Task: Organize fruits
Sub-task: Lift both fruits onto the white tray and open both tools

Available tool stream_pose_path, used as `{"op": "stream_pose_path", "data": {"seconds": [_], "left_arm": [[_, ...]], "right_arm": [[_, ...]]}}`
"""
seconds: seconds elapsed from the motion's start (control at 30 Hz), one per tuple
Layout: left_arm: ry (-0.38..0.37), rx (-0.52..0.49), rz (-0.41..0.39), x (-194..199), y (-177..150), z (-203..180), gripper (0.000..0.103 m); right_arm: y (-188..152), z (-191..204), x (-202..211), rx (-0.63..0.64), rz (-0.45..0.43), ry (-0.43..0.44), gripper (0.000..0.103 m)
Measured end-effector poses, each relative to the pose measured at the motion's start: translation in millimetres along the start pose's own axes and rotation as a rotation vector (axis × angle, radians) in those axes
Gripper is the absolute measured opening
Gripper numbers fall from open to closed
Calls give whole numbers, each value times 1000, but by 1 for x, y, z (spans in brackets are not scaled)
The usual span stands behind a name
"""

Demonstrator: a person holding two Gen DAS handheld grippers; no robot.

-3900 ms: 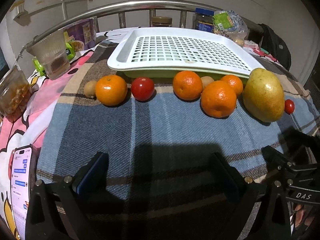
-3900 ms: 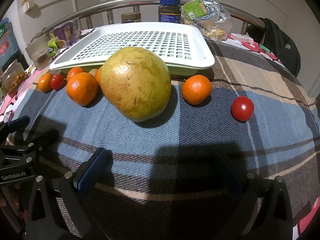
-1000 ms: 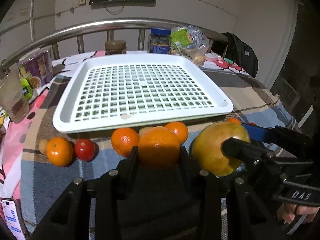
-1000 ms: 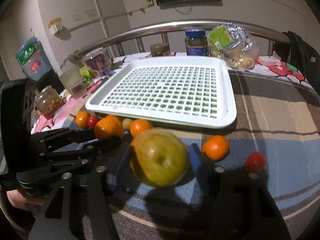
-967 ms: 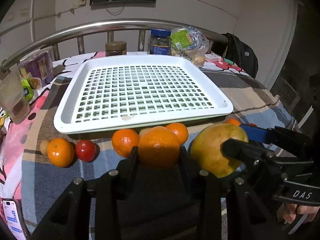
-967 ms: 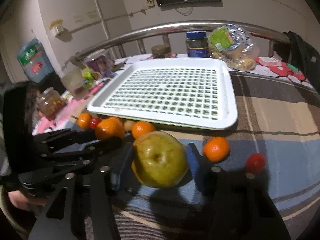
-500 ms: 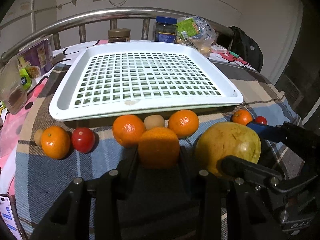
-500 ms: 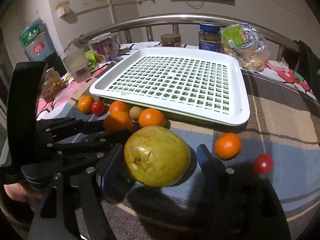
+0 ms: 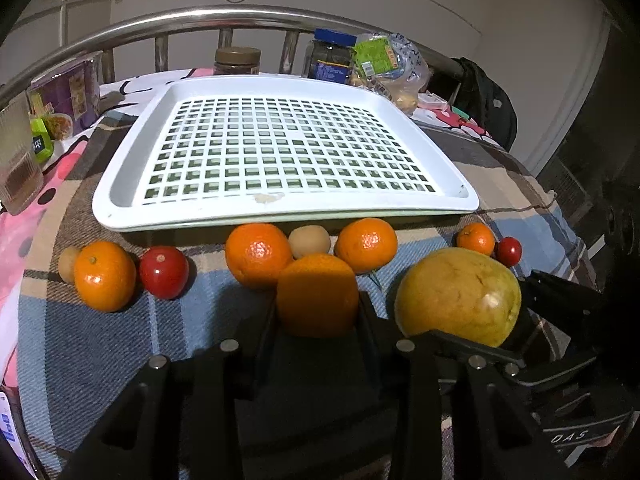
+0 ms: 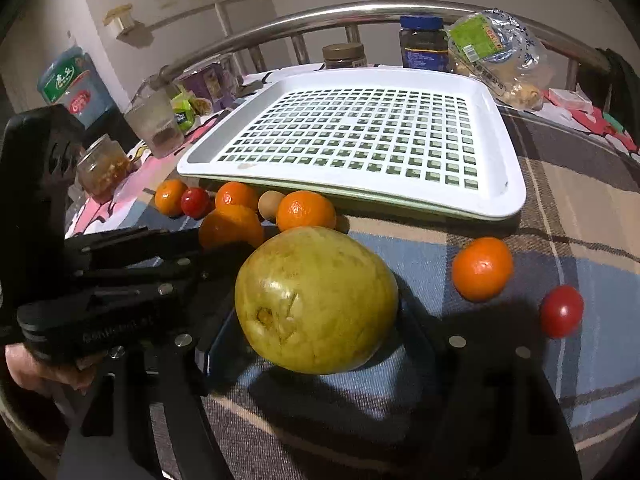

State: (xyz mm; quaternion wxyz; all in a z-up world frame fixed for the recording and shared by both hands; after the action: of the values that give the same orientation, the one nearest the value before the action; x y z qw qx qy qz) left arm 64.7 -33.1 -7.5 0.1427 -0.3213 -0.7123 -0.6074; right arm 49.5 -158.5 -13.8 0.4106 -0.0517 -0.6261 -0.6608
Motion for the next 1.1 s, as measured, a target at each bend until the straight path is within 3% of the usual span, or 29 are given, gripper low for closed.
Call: {"op": "stream_pose_path", "data": {"seconds": [0.23, 0.33, 0.5, 0.7, 0.8, 1.1], "left_arm": [[-25, -16, -90, 29, 25, -9, 38], [-5, -26, -139, 32, 45, -8, 38], [31, 42, -169, 16, 81, 10, 38], [81, 50, -131, -32, 116, 23, 38], [112, 57, -96, -60, 127, 31, 38], [176, 83, 4, -116, 124, 53, 39]], "right_arm": [[15, -11, 22, -69, -63, 19, 72], [37, -18, 27, -73, -102, 2, 72], [80, -32, 13, -85, -133, -10, 72], [126, -52, -32, -158, -116, -17, 72], [139, -60, -62, -153, -92, -74, 72], [141, -90, -121, -168, -5, -169, 73]]}}
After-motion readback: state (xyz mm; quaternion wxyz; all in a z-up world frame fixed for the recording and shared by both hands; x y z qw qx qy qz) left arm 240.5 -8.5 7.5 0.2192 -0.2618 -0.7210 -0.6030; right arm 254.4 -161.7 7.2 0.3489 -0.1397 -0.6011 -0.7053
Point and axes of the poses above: each gripper's, at about its wrist camera, not at the fingertips, and x roughly against the way its jaws point, z to its left, y to its top, the point moved 4 cm from there along -x, roughly the way its jaws point, and after that the axes turned 14 degrees about -z, right-handed, at the moved point
